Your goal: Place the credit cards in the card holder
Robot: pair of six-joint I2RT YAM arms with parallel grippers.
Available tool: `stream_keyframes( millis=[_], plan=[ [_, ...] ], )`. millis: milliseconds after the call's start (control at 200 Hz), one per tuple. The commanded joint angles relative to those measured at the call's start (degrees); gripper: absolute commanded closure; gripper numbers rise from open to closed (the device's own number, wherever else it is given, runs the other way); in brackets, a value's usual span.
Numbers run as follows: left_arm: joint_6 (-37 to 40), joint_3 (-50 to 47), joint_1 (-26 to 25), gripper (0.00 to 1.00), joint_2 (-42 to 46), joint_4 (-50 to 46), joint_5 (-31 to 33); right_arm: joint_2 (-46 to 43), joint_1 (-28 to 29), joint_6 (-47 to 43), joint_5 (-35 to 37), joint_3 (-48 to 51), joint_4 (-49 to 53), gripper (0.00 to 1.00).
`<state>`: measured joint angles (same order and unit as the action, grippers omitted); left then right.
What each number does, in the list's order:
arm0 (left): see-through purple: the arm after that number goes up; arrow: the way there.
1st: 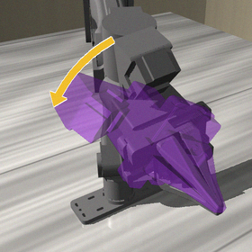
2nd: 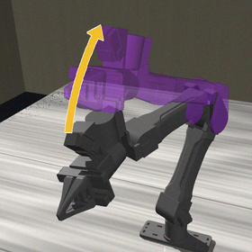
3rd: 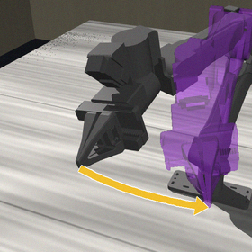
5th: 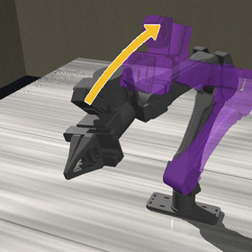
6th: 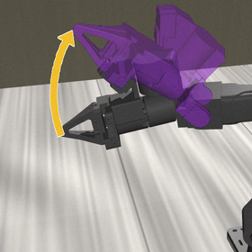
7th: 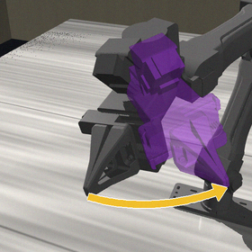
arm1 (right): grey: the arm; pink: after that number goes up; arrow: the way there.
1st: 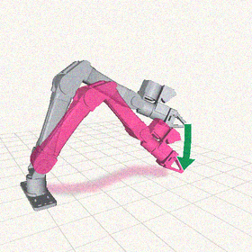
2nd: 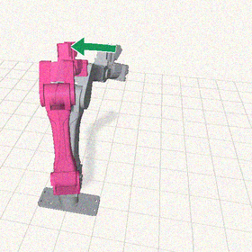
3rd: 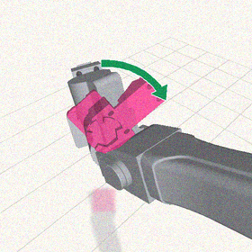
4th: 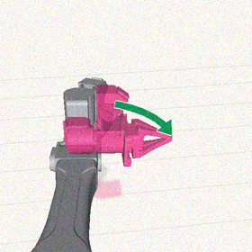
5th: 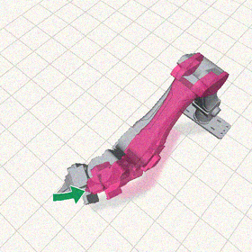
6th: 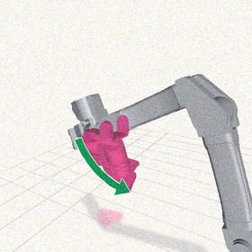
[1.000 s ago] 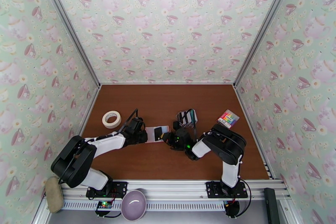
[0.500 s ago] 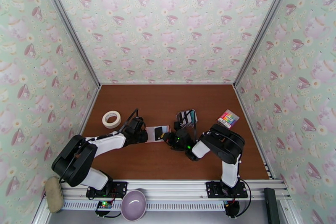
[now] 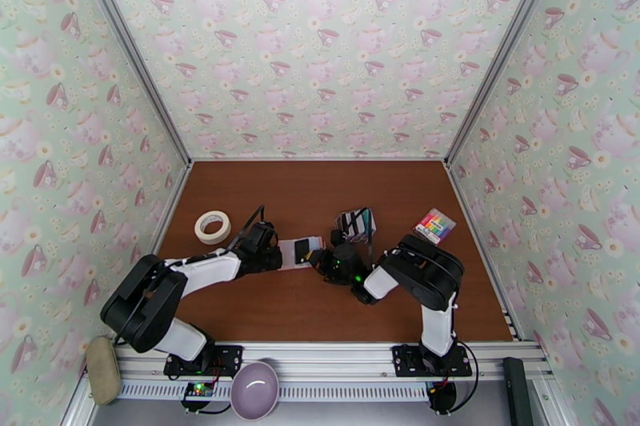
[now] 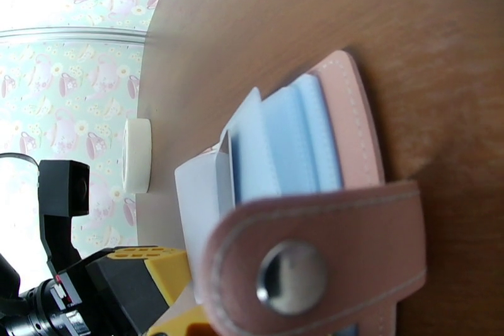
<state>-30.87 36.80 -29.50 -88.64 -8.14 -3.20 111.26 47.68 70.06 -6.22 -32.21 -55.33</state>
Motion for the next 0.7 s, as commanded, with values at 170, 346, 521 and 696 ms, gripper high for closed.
stream_keyframes(
  millis=[170,346,521,696],
  plan=[
    [0.4,-1.83,-1.28,0.85,-6.93,-1.97,-0.49,2.15,0.52,-0.71,-1.68,-0.53,4.37,1.0],
    [0.3,-1.28,-1.36,0.85,-7.51,-1.88,-0.76,1.76,0.7,-1.23,-4.09,-1.73,7.14,1.0],
    [0.33,-0.52,-1.45,0.84,-7.82,-2.22,-0.75,1.16,1.31,-2.54,-5.46,-3.97,11.79,1.0],
    [0.33,-0.2,-1.45,0.84,-7.78,-2.33,-0.75,0.52,1.37,-2.82,-5.82,-4.53,13.5,0.79]
  ],
)
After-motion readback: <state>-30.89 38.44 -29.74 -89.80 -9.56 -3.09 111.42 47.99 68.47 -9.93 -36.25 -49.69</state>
